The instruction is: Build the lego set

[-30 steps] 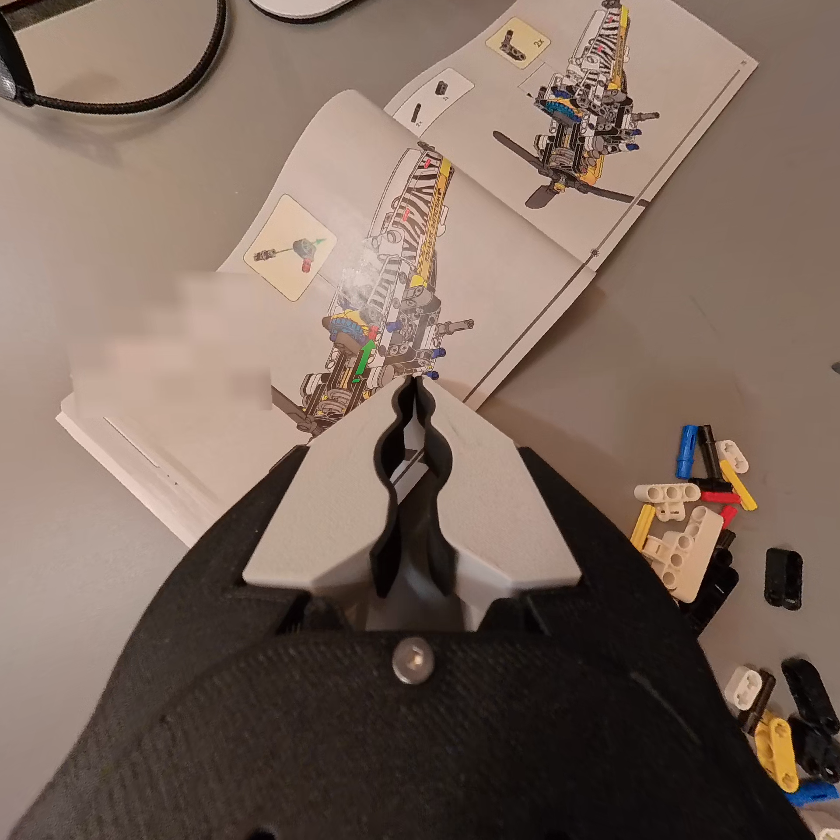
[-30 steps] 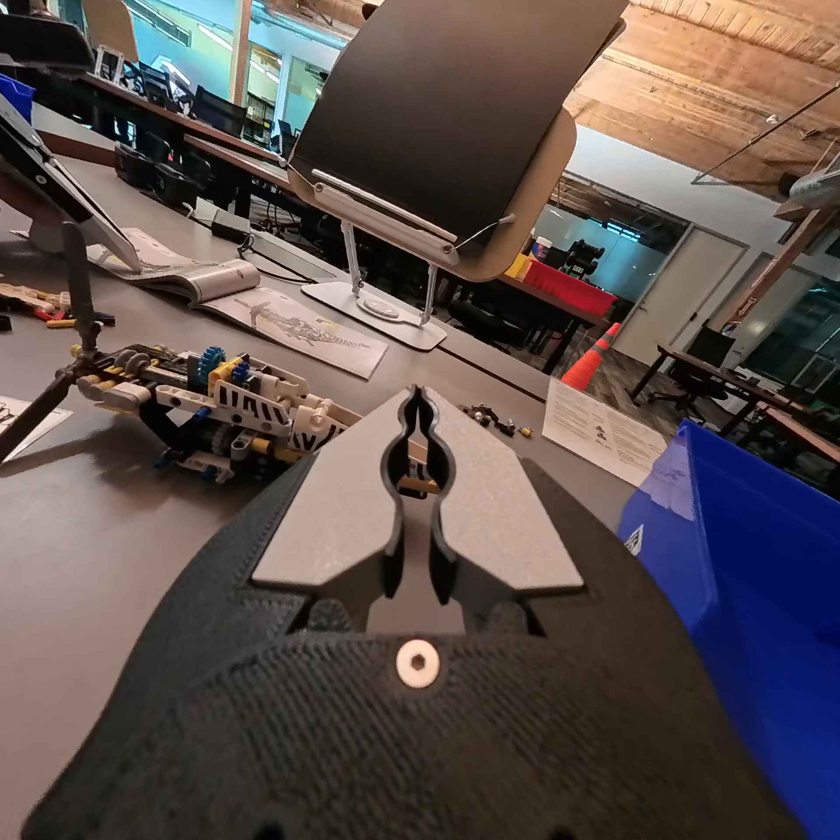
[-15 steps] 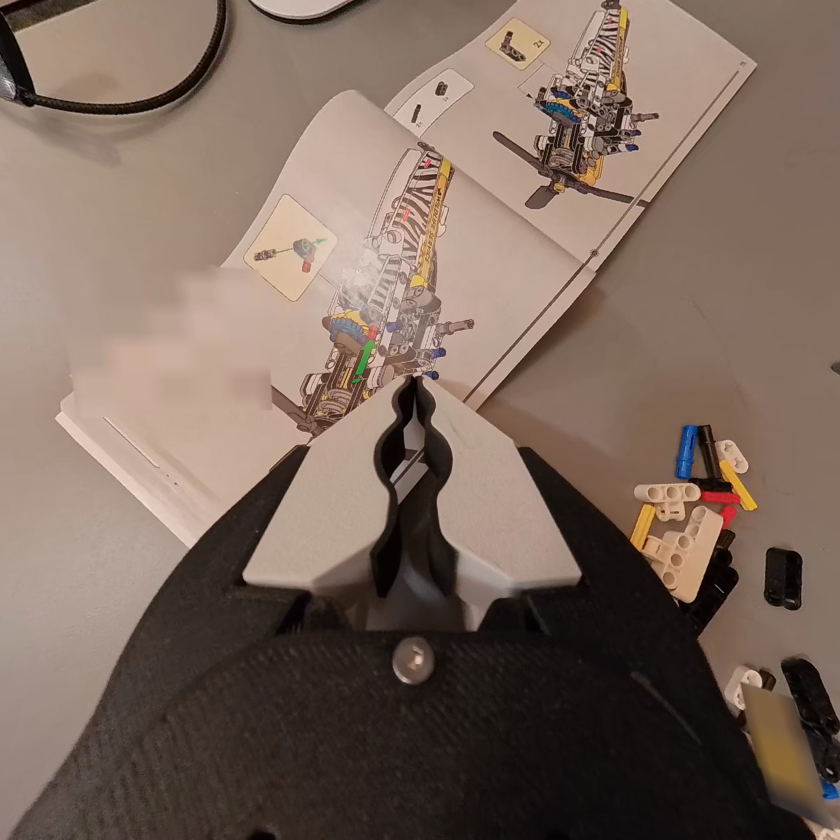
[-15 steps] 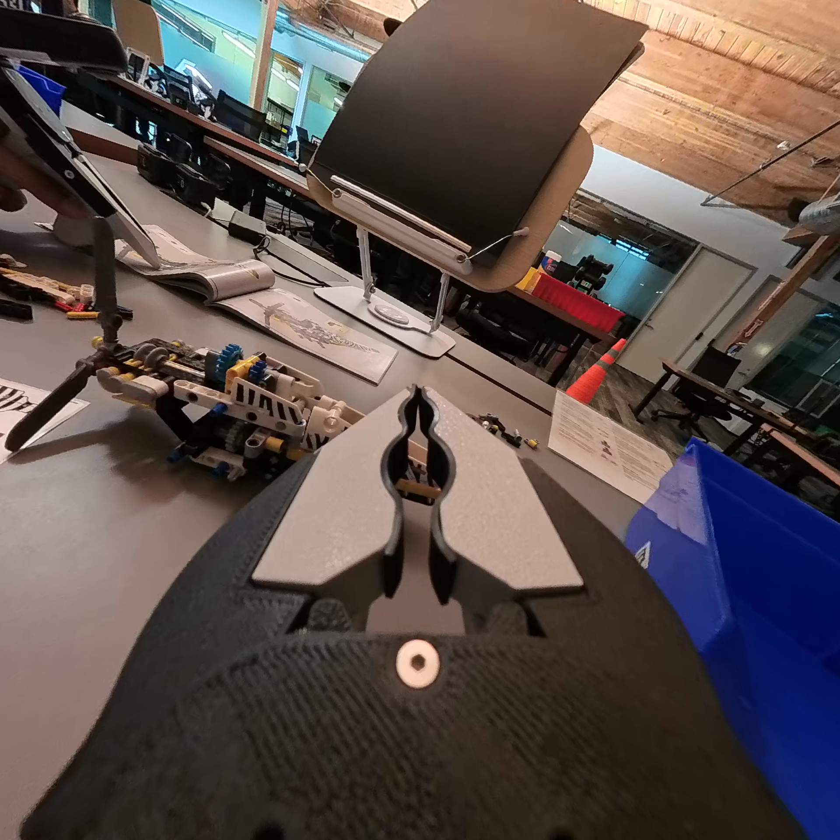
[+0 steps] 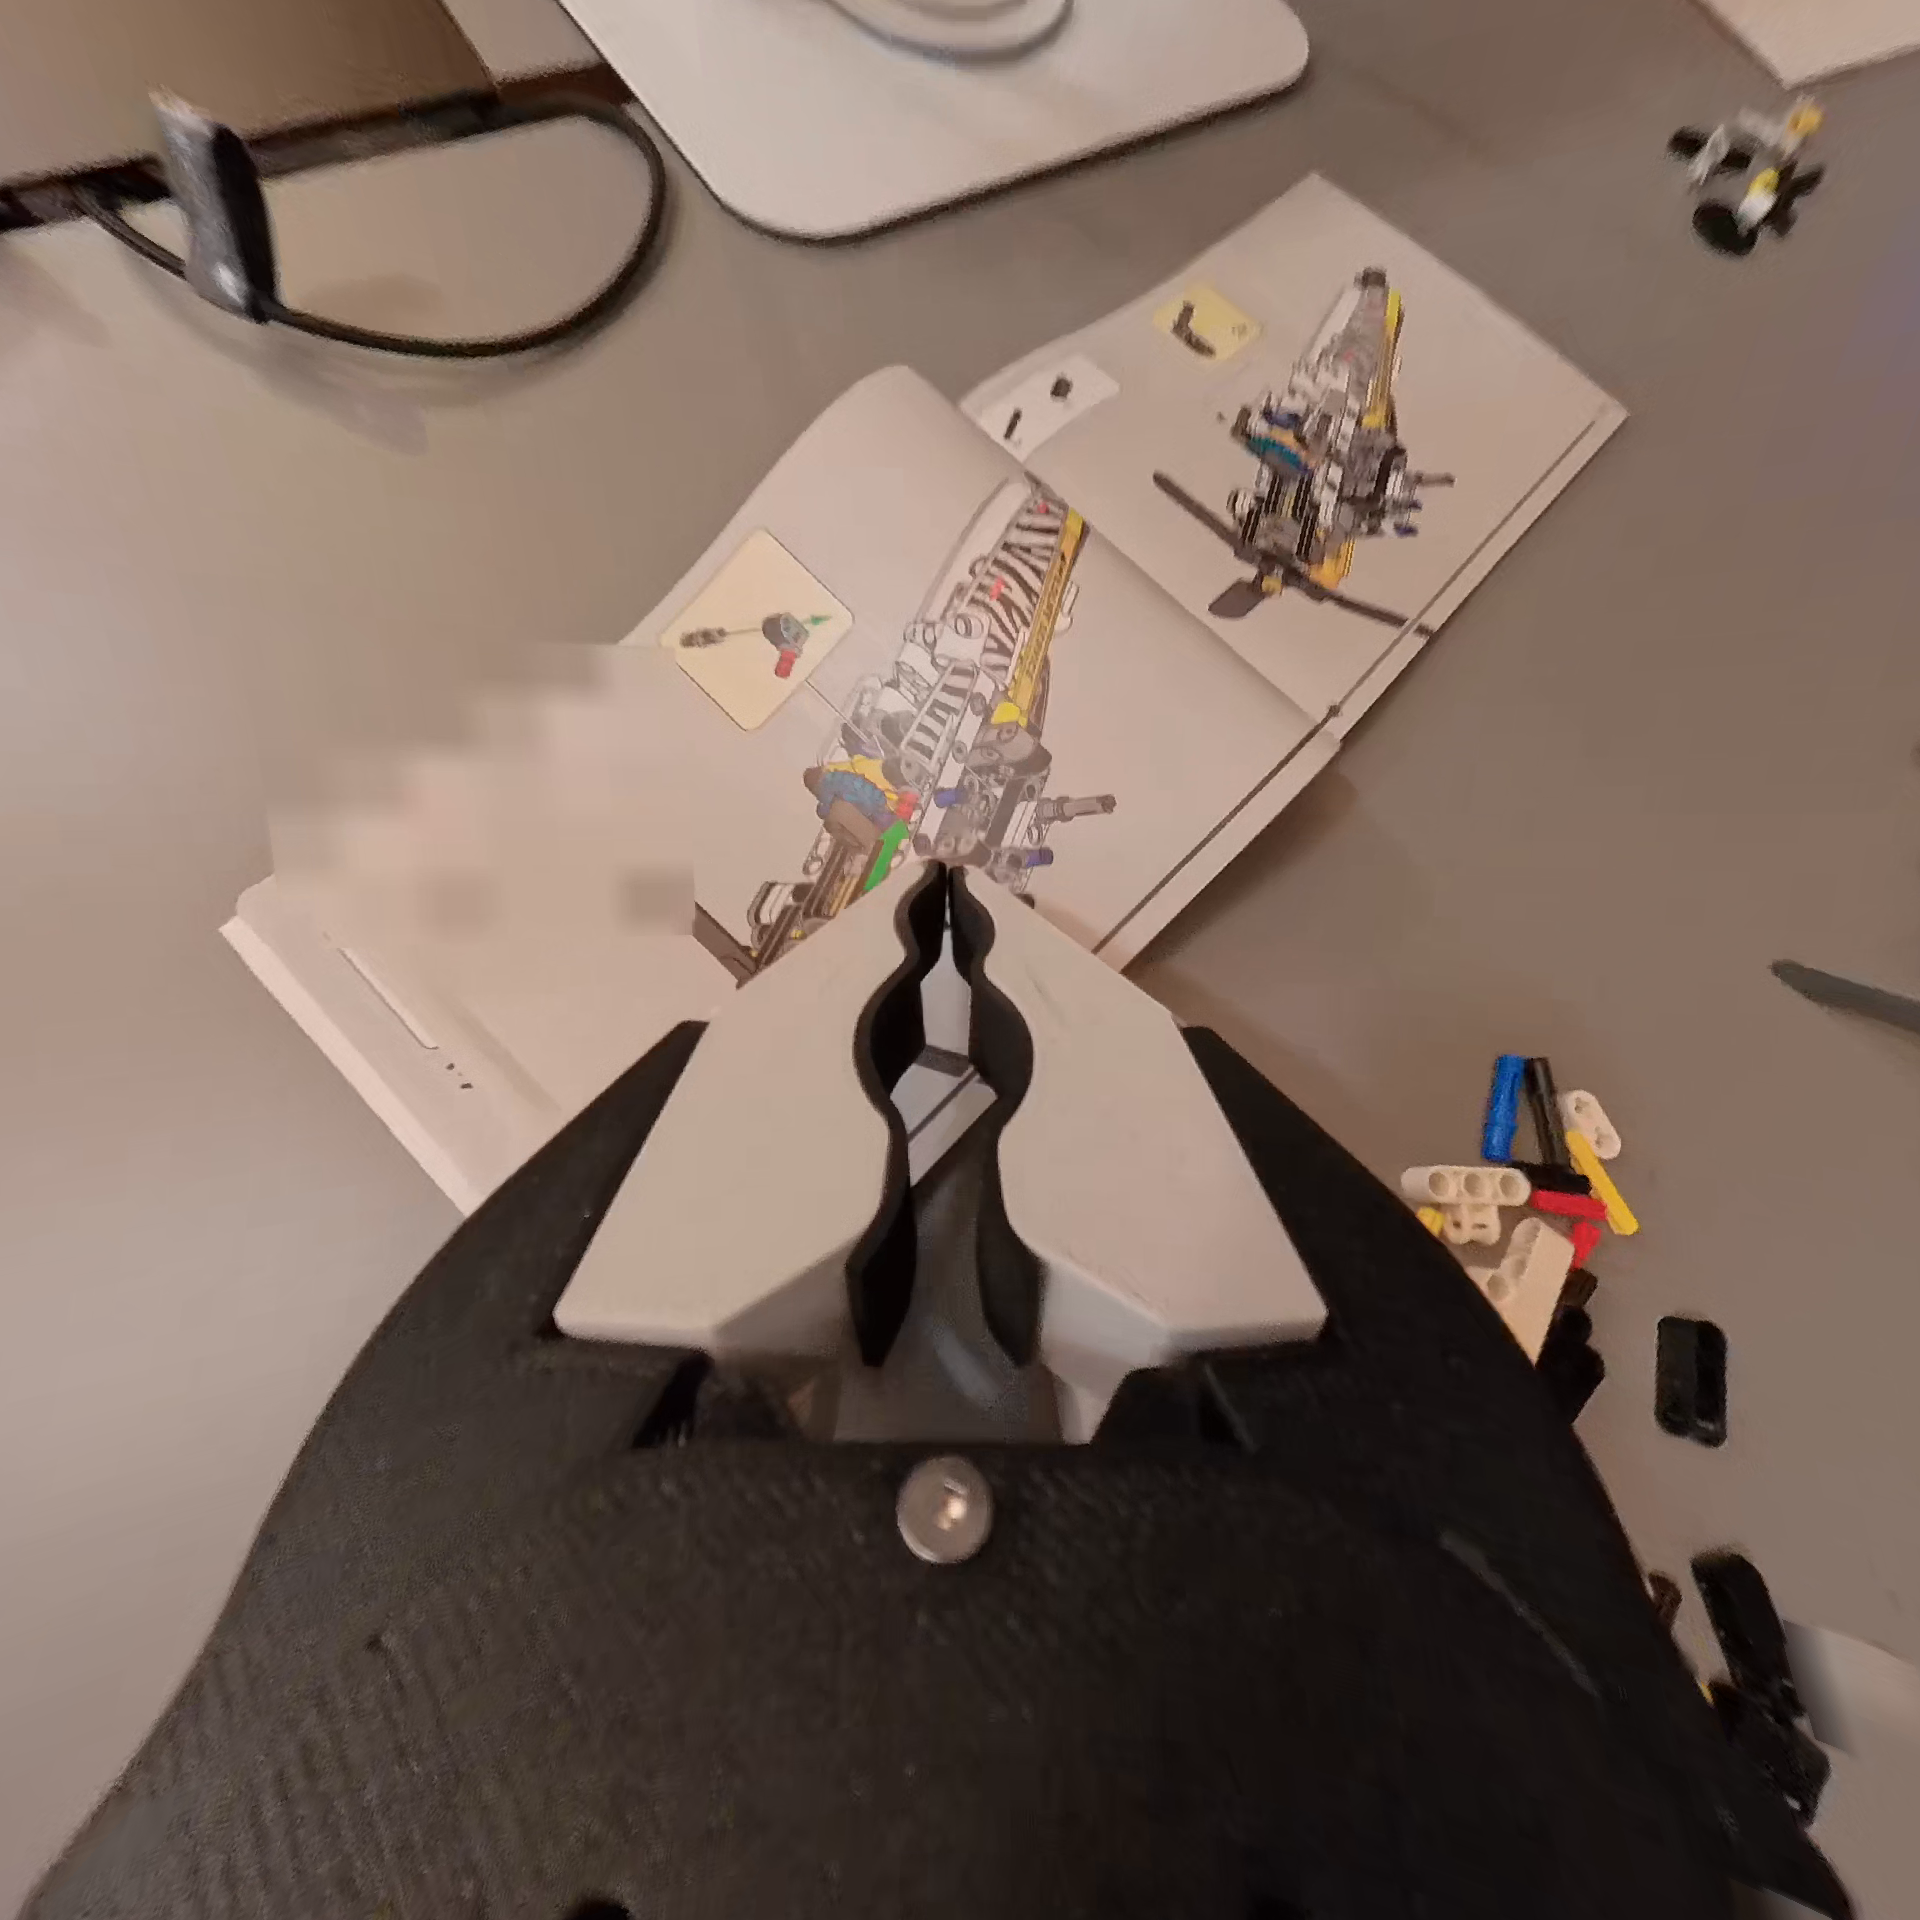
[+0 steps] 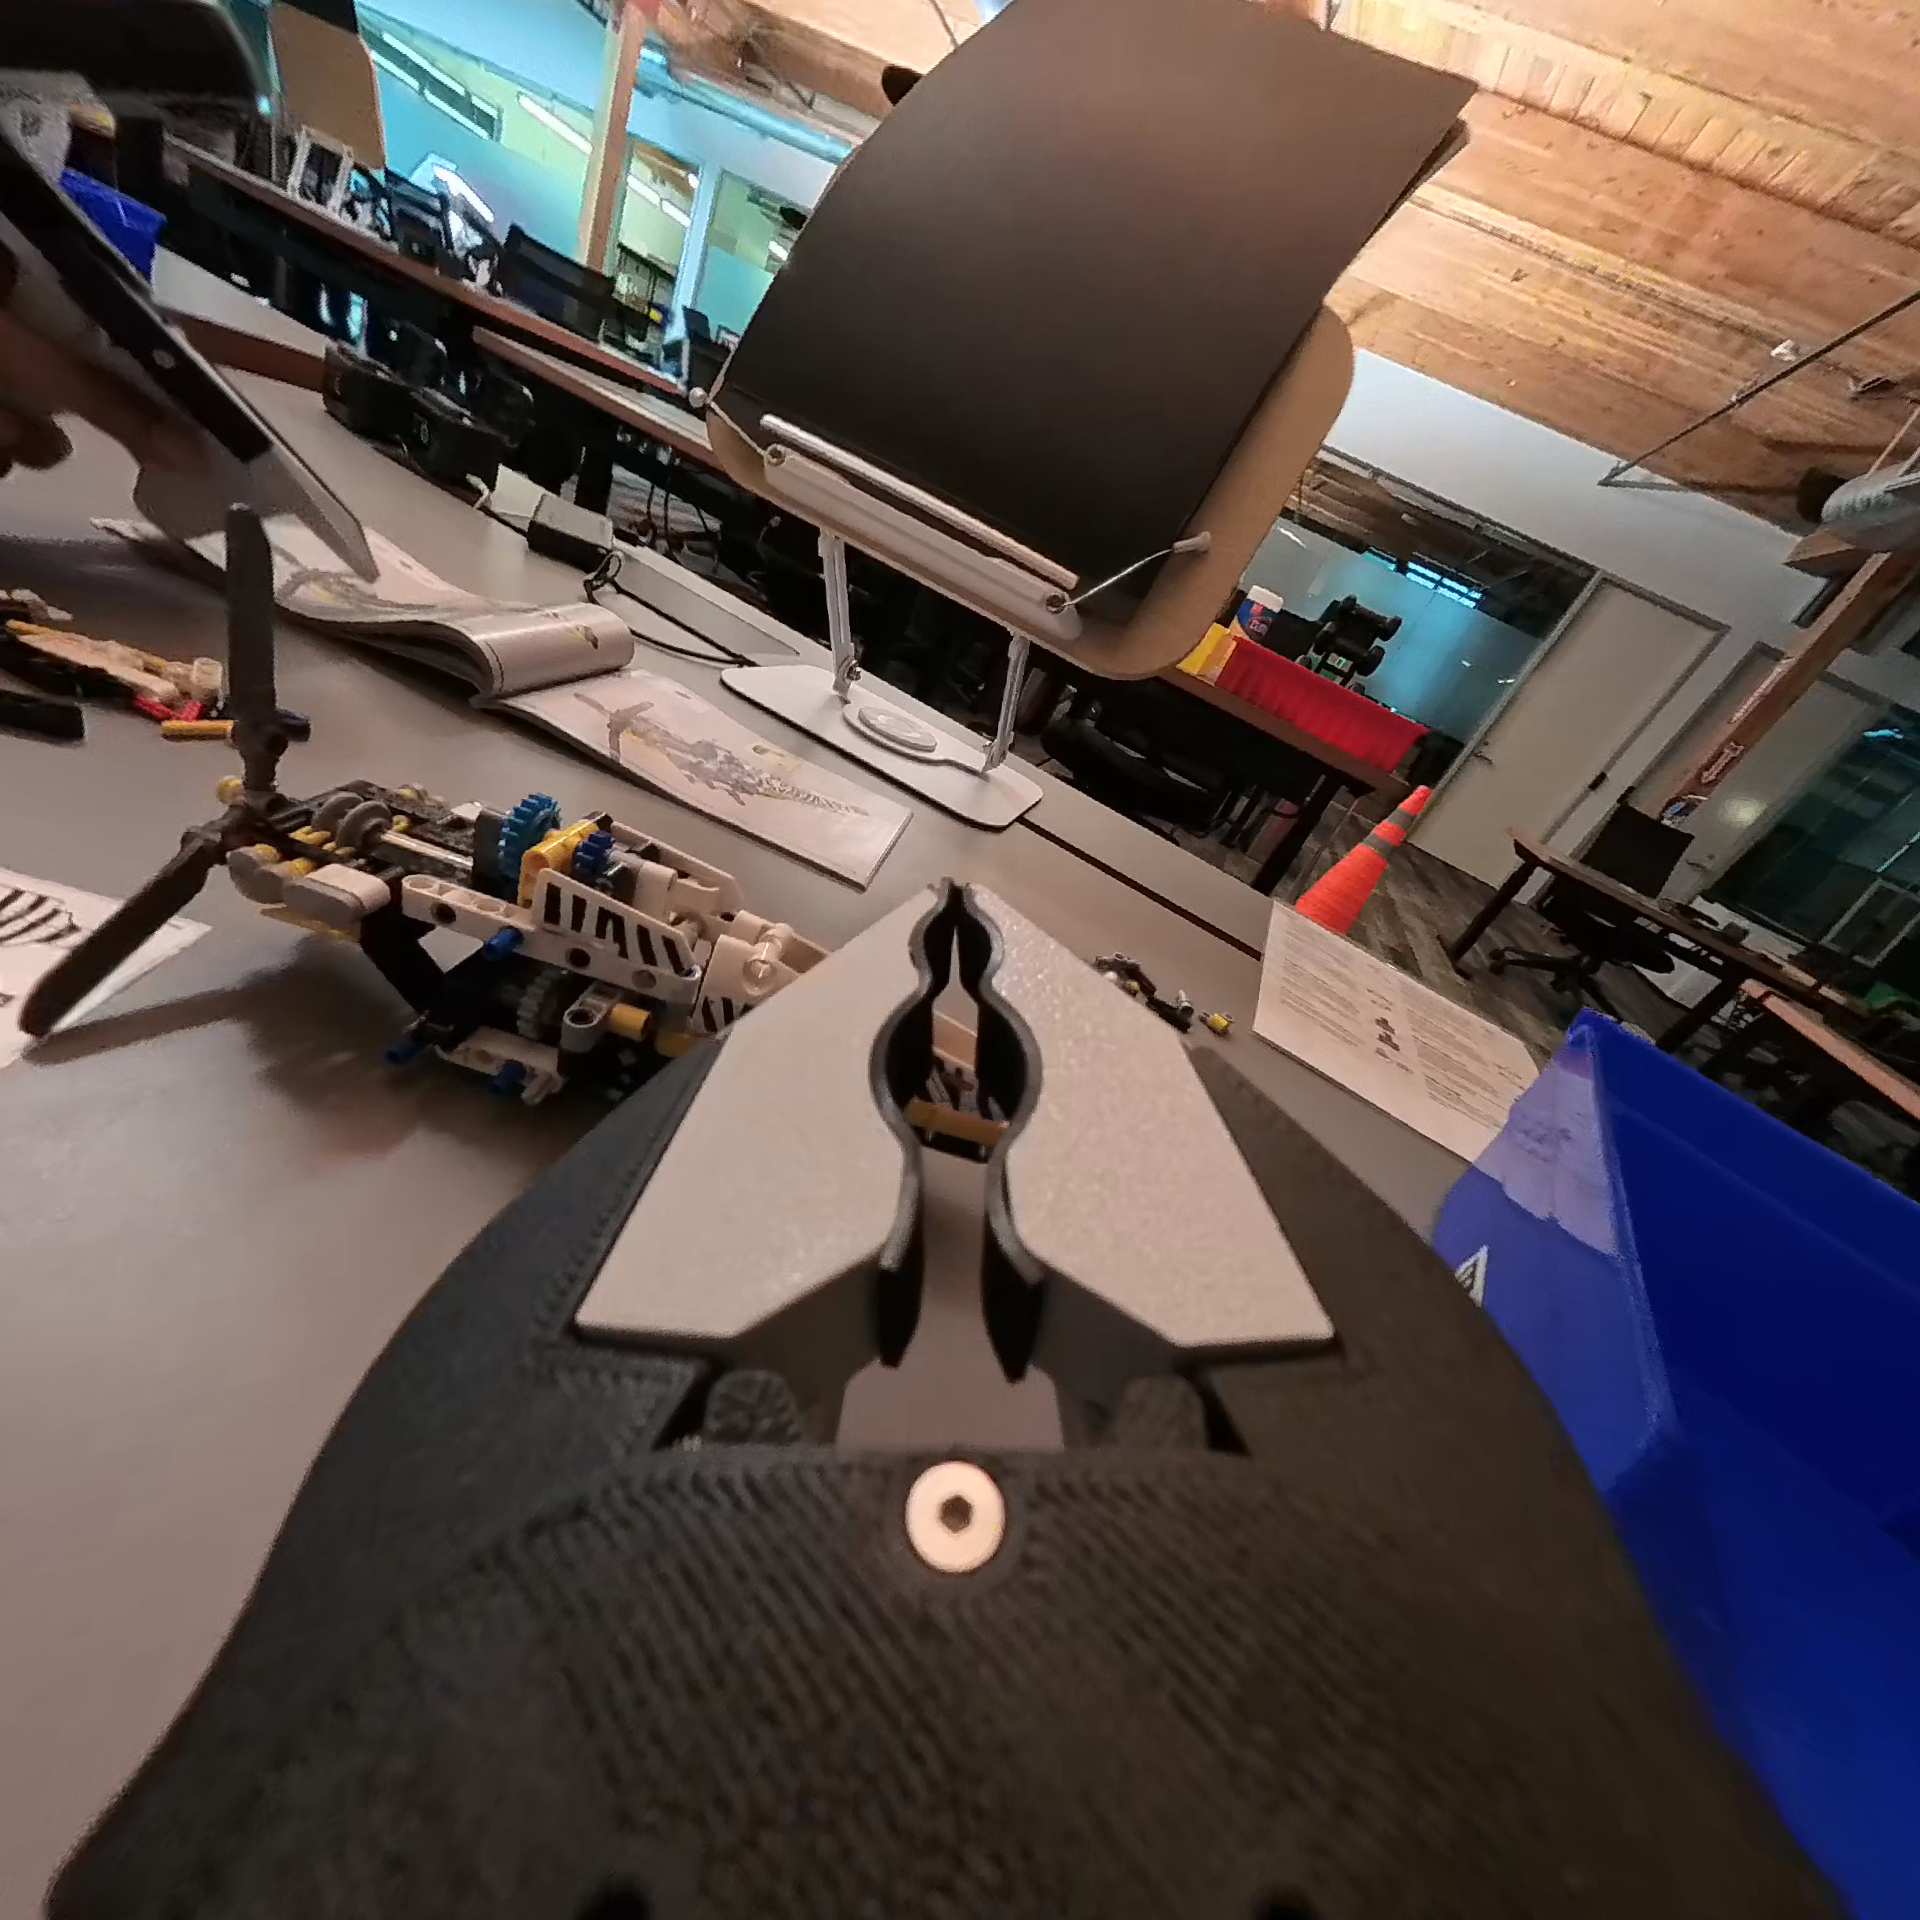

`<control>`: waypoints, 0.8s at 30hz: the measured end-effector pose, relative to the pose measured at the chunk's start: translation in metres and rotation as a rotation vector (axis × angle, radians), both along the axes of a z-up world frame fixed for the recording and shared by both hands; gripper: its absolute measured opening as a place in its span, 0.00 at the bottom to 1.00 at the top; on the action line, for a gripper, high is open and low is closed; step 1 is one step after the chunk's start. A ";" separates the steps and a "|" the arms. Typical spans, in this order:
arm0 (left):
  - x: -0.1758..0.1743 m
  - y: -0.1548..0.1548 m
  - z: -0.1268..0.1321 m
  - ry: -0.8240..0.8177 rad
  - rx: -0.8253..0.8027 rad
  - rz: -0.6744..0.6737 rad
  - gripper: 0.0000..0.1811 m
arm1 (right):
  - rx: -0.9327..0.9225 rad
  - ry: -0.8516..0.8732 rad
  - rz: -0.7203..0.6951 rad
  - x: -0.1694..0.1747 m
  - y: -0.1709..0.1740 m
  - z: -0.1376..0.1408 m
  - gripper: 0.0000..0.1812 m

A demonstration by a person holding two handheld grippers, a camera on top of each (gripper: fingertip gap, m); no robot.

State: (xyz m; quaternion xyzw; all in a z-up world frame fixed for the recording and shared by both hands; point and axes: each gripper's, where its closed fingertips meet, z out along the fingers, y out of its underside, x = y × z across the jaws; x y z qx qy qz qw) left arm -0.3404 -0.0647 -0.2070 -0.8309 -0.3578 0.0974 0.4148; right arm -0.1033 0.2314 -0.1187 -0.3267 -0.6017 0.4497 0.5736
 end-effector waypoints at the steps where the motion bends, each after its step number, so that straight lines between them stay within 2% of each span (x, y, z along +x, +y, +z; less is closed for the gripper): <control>1: 0.000 0.000 0.006 0.026 0.023 0.008 0.00 | -0.017 0.007 0.001 0.001 0.001 0.002 0.00; 5: 0.020 0.013 0.028 0.111 0.142 -0.068 0.00 | -0.085 0.036 0.002 0.005 0.008 0.008 0.00; 9: 0.073 0.038 0.039 0.125 0.171 -0.357 0.00 | -0.113 0.052 0.003 0.007 0.011 0.011 0.00; 12: 0.112 0.047 0.031 0.064 0.124 -0.540 0.00 | -0.106 0.046 0.004 0.006 0.010 0.010 0.00; 14: 0.129 0.050 0.018 -0.011 0.072 -0.609 0.00 | -0.094 0.041 0.005 0.004 0.008 0.009 0.00; 16: 0.142 0.049 0.002 -0.074 0.003 -0.652 0.00 | -0.084 0.035 0.007 0.003 0.007 0.008 0.00; 19: 0.144 0.046 -0.017 -0.105 -0.103 -0.645 0.00 | -0.087 0.034 0.009 0.002 0.007 0.008 0.00; 24: 0.140 0.047 -0.019 -0.082 -0.121 -0.627 0.01 | -0.121 0.047 0.014 0.004 0.010 0.011 0.00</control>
